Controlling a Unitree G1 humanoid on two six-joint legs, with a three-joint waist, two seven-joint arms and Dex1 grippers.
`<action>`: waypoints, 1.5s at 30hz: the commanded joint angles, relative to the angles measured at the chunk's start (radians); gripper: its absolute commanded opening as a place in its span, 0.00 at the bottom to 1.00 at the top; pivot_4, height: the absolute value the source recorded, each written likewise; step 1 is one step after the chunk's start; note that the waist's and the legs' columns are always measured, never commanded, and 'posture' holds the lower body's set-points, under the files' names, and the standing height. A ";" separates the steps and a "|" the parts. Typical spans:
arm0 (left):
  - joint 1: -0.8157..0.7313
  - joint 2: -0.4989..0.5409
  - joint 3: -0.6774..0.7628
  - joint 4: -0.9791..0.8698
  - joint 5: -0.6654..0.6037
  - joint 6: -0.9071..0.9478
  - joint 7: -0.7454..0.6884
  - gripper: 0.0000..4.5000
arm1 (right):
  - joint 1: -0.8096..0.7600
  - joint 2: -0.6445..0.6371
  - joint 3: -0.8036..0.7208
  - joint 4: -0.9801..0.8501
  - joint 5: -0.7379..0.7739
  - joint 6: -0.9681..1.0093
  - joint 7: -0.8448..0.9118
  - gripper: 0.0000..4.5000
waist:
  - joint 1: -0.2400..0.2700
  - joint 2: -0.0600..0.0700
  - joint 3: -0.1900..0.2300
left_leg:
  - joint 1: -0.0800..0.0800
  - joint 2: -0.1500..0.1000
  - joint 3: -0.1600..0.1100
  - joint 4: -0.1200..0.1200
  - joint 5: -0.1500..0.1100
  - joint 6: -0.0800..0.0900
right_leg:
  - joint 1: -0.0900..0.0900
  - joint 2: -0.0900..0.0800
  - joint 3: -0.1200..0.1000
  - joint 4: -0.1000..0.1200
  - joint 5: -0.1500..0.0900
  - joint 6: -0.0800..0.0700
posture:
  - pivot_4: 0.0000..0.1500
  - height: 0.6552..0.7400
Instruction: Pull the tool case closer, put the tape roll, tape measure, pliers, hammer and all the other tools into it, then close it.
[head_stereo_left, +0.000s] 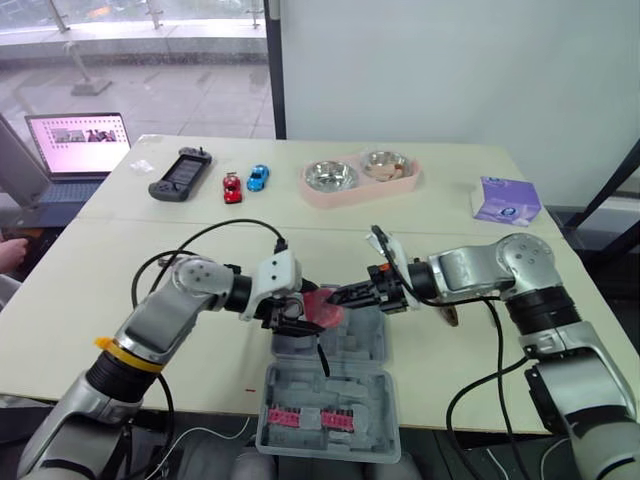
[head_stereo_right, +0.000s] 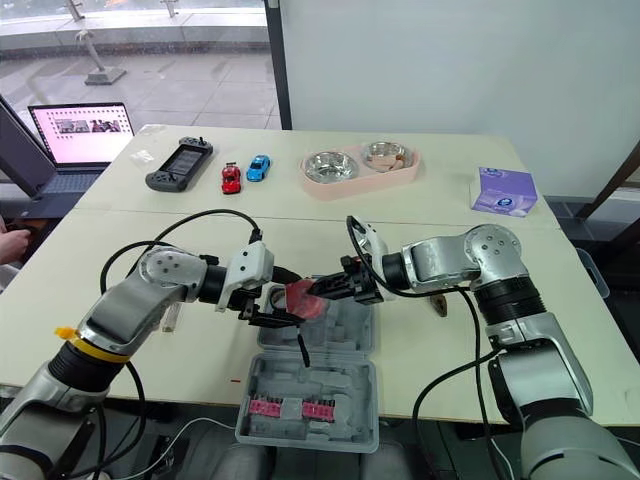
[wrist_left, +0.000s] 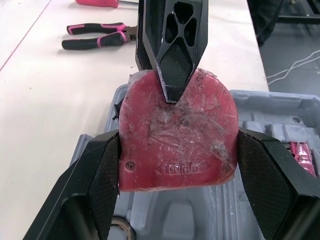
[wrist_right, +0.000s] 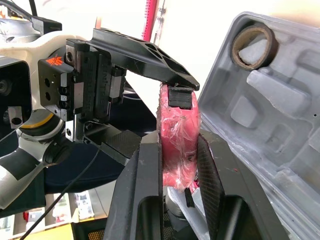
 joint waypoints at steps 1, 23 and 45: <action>-0.012 -0.015 0.024 -0.007 -0.003 -0.002 0.013 0.65 | -0.008 0.026 -0.040 -0.048 0.027 0.000 0.014 0.09 | -0.001 0.000 0.000 | 0.000 0.000 0.000 0.000 0.000 0.000 | 0.000 0.000 0.000 0.000 0.000 0.000 | 1.00 1.00; 0.476 0.177 0.540 -0.215 -0.440 0.001 -0.217 1.00 | 0.169 -0.302 -0.111 0.160 0.017 0.113 0.214 0.09 | -0.001 0.000 0.000 | -0.001 0.000 0.000 -0.001 -0.002 0.003 | 0.000 0.000 0.000 -0.002 -0.001 0.000 | 1.00 1.00; 0.714 0.089 0.520 -0.271 -0.364 -0.282 -0.213 1.00 | 0.428 -0.268 -0.253 -0.006 -0.585 0.067 0.518 0.09 | 0.002 0.000 0.000 | 0.000 0.000 0.001 0.002 -0.001 0.004 | 0.001 0.000 0.000 -0.003 0.000 -0.001 | 1.00 1.00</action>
